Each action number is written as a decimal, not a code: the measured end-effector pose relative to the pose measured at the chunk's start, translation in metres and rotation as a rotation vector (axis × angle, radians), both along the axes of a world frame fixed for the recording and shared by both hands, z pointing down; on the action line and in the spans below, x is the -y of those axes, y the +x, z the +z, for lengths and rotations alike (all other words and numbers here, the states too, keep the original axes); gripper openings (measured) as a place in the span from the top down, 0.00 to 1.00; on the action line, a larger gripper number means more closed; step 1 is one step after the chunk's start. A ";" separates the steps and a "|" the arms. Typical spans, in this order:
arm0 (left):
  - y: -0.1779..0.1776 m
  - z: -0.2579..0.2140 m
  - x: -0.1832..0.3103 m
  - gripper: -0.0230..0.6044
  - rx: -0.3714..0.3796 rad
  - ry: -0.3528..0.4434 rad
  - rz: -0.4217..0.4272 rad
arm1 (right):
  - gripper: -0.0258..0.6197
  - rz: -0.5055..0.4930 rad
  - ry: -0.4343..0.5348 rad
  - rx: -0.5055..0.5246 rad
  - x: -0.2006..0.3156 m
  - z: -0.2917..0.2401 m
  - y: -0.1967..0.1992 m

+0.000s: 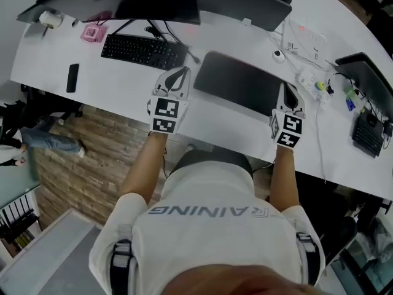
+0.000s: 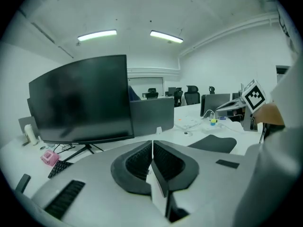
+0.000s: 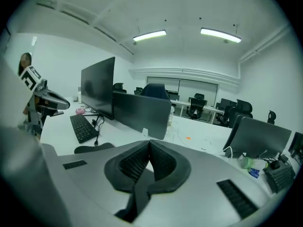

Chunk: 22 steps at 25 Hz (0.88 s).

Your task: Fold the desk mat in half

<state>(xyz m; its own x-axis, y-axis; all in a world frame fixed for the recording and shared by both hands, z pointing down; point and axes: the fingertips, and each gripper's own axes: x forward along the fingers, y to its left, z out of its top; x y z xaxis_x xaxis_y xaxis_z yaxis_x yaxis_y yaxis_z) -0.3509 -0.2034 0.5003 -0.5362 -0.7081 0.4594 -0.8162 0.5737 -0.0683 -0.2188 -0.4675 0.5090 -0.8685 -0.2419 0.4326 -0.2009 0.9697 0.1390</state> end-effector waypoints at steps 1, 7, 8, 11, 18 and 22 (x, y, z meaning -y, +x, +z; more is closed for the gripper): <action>0.006 -0.010 -0.009 0.90 0.003 0.019 -0.009 | 0.92 0.000 -0.004 0.020 -0.011 -0.010 0.004; 0.050 -0.071 -0.056 0.90 0.048 0.142 -0.037 | 0.92 -0.033 0.004 0.115 -0.077 -0.062 0.039; 0.057 -0.080 -0.063 0.90 0.058 0.158 -0.037 | 0.92 -0.039 0.010 0.130 -0.088 -0.071 0.045; 0.079 -0.101 -0.086 0.90 0.092 0.198 -0.031 | 0.92 -0.049 0.023 0.177 -0.114 -0.099 0.065; 0.119 -0.128 -0.132 0.90 0.118 0.271 -0.059 | 0.92 -0.031 0.038 0.271 -0.142 -0.149 0.111; 0.137 -0.132 -0.145 0.90 0.119 0.285 -0.059 | 0.92 -0.034 0.053 0.304 -0.156 -0.163 0.131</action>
